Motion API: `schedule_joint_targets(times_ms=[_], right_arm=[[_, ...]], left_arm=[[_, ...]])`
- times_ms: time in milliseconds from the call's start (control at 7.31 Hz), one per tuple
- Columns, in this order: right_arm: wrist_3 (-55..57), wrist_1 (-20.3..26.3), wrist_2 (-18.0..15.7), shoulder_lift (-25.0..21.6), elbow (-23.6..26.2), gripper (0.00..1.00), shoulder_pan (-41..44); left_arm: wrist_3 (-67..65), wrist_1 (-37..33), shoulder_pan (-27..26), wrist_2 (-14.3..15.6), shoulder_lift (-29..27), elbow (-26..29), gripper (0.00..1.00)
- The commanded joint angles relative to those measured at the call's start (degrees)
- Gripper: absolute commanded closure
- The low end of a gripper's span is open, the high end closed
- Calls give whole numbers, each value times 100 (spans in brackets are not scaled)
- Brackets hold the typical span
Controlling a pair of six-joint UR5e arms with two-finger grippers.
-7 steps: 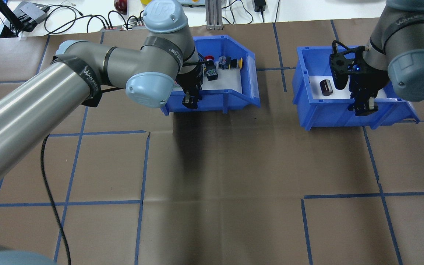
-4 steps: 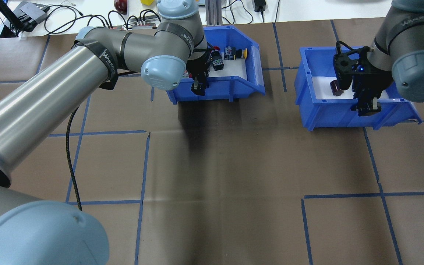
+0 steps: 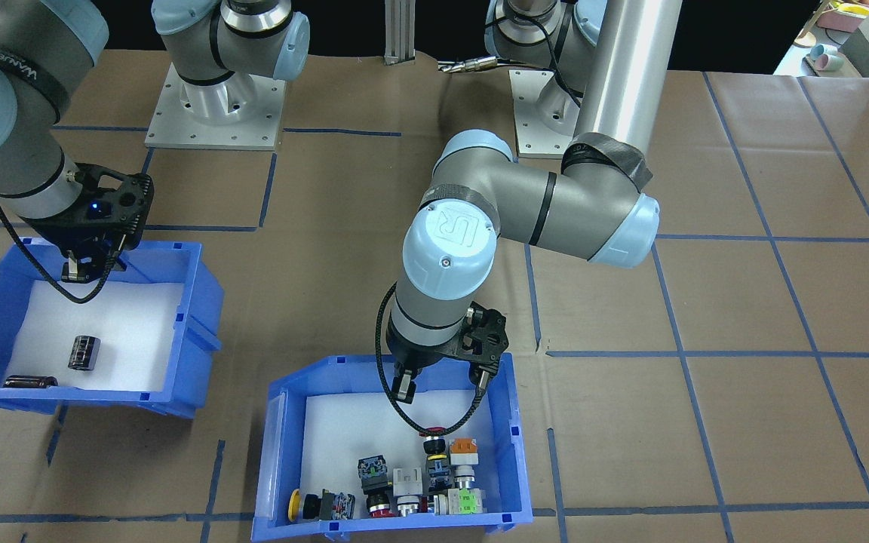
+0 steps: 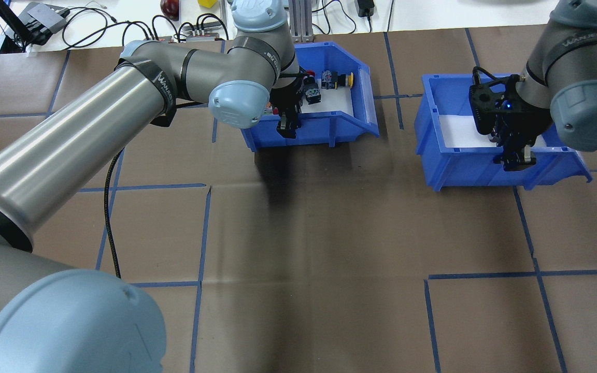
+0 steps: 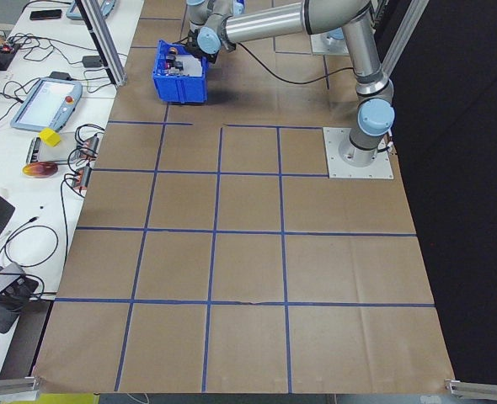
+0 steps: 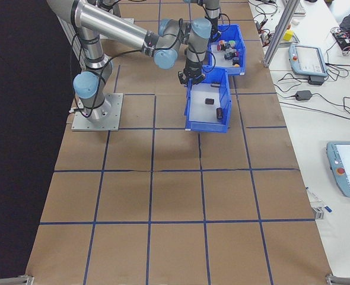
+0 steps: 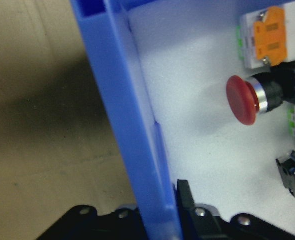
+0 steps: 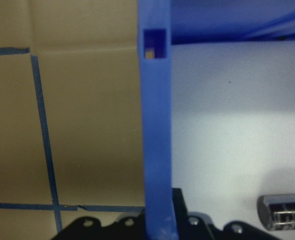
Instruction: Place button box in front
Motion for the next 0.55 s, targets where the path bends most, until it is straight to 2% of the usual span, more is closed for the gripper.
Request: schedule_joint_targets(times_ms=[0,137,274,410], right_arm=[[-1,-11,9,-1,21,91,-3],[-1,-11,0,-1,21,91,-3],[-1,-11,9,-1,30,91,5],[17,-11,9,-9,30,91,6]], left_arm=[[-12,-1,-13,53,25,-16,77],[-12,-123,-13,71,138,-60,24],[-247,-98,-13,185,96,-60,1],[-293,-176,-13,177,191,-69,2]])
